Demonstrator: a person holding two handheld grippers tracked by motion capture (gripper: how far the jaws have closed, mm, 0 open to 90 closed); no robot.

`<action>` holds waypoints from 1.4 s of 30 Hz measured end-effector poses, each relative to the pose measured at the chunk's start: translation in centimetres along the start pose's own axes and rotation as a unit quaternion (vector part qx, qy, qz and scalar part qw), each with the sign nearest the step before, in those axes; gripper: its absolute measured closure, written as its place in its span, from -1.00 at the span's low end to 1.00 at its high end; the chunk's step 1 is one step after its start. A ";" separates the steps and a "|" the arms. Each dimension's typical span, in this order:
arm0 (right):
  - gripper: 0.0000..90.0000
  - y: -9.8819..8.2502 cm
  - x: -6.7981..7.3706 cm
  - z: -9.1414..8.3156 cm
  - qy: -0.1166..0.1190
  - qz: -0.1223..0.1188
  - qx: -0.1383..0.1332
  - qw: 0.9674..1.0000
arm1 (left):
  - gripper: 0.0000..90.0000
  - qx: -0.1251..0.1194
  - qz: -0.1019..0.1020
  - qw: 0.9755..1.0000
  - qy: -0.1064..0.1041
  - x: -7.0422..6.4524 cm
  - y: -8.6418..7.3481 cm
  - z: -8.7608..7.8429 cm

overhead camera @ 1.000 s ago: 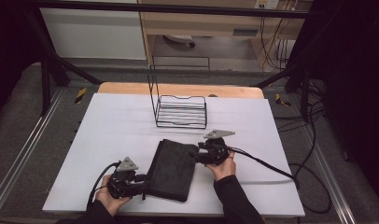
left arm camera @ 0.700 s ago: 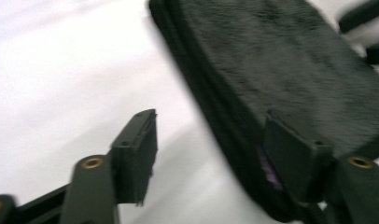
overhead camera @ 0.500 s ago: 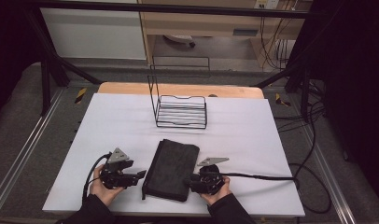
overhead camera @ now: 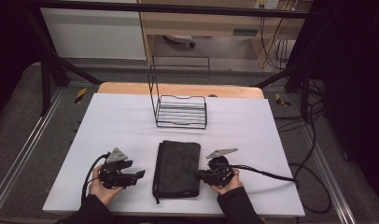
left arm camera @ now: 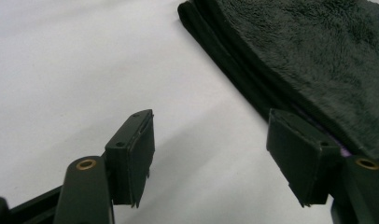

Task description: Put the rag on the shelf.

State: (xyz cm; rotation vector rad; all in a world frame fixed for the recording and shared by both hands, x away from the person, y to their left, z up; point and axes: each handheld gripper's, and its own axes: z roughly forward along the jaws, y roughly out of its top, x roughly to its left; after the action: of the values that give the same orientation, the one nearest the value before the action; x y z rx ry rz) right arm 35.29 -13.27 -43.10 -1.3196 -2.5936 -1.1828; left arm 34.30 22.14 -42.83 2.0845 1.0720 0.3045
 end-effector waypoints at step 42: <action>0.07 5.4 -6.9 4.3 -0.027 -0.014 -0.058 0.998 | 0.31 0.040 -0.033 0.997 -0.053 2.0 8.0 10.5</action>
State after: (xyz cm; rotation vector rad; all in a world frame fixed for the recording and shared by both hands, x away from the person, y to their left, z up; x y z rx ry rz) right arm 44.86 -13.46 -44.99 -1.3577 -2.6251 -1.3382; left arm 45.71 15.35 -44.49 2.1062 1.1029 0.1187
